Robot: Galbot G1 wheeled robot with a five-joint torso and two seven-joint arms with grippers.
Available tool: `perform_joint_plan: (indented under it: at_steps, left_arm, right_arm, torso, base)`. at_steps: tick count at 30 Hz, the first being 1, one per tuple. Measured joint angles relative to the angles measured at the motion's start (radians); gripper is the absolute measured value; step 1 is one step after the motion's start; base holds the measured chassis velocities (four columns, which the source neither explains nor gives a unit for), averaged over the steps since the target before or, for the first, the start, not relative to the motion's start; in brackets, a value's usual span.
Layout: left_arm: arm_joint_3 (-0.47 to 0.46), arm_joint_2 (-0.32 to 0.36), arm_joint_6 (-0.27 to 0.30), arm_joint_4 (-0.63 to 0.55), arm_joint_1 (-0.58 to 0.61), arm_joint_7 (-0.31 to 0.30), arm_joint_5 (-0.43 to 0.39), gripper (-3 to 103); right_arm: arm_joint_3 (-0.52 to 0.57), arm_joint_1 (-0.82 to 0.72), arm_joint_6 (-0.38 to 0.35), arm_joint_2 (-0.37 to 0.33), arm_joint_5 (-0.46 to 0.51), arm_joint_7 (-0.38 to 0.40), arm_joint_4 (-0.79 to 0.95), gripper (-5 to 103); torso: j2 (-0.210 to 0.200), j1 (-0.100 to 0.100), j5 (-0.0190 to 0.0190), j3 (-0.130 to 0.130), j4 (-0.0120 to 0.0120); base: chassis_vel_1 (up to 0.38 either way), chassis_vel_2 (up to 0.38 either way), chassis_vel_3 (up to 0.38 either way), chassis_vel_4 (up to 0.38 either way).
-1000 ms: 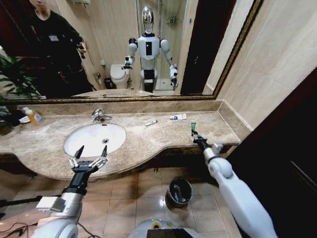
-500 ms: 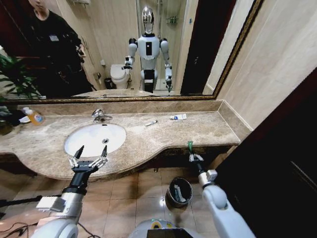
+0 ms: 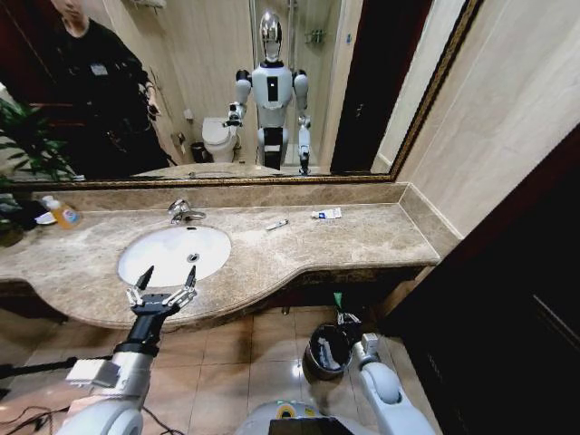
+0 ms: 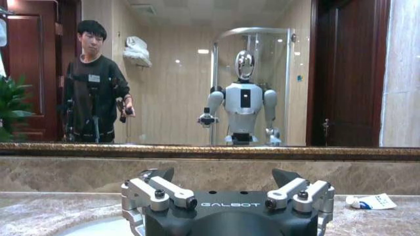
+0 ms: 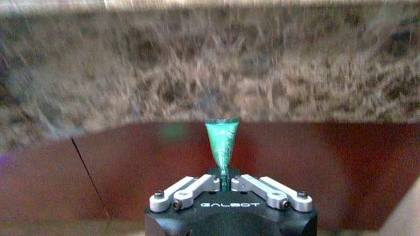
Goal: Pick up the trash from the sink and place it in the trash bin.
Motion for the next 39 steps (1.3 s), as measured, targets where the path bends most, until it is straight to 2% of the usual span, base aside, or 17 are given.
perform_joint_plan:
  at_steps: [7,12,20,30,33,37,38,39]
  left_arm:
    - [0.000,0.000,0.000,0.000,0.000,0.000,0.000,100]
    - [0.000,0.000,0.000,0.000,0.000,0.000,0.000,100]
    - [0.000,0.000,0.000,0.000,0.000,0.000,0.000,100]
    - [0.000,0.000,0.000,0.000,0.000,0.000,0.000,100]
    - [0.000,0.000,0.000,0.000,0.000,0.000,0.000,100]
    - [0.000,0.000,0.000,0.000,0.000,0.000,0.000,100]
    - [0.000,0.000,0.000,0.000,0.000,0.000,0.000,100]
    - [0.000,0.000,0.000,0.000,0.000,0.000,0.000,100]
  right_arm:
    - [-0.006,0.007,0.029,0.010,-0.039,0.002,-0.098,3]
    - [-0.014,0.009,0.029,0.014,-0.057,-0.005,-0.140,3]
    - [-0.016,0.044,0.028,0.060,-0.133,-0.013,-0.259,3]
    - [-0.007,0.075,0.023,0.091,-0.161,-0.025,-0.329,3]
    - [-0.007,0.077,0.024,0.092,-0.169,-0.022,-0.334,1]
    - [-0.006,0.085,0.029,0.099,-0.193,-0.007,-0.348,20]
    - [-0.006,0.085,0.029,0.099,-0.193,-0.007,-0.348,20]
    - [-0.006,0.085,0.030,0.102,-0.196,-0.002,-0.350,25]
  torso:
    - [0.000,0.000,0.0000,0.000,0.0000]
    - [0.000,0.000,-0.0001,0.000,0.0000]
    - [0.000,0.000,0.0000,0.000,0.0000]
    - [0.000,0.000,0.0000,0.000,0.0000]
    - [0.000,0.000,0.0000,0.000,0.0000]
    - [0.000,0.000,0.0000,0.000,0.0000]
    - [0.000,0.000,0.0000,0.000,0.0000]
    - [0.000,0.000,0.0000,0.000,0.0000]
  base:
    - [0.000,0.000,0.000,0.000]
    - [0.000,0.000,0.000,0.000]
    - [0.000,0.000,0.000,0.000]
    - [0.000,0.000,0.000,0.000]
    - [0.000,0.000,0.000,0.000]
    - [0.000,0.000,0.000,0.000]
    - [0.000,0.000,0.000,0.000]
    - [0.000,0.000,0.000,0.000]
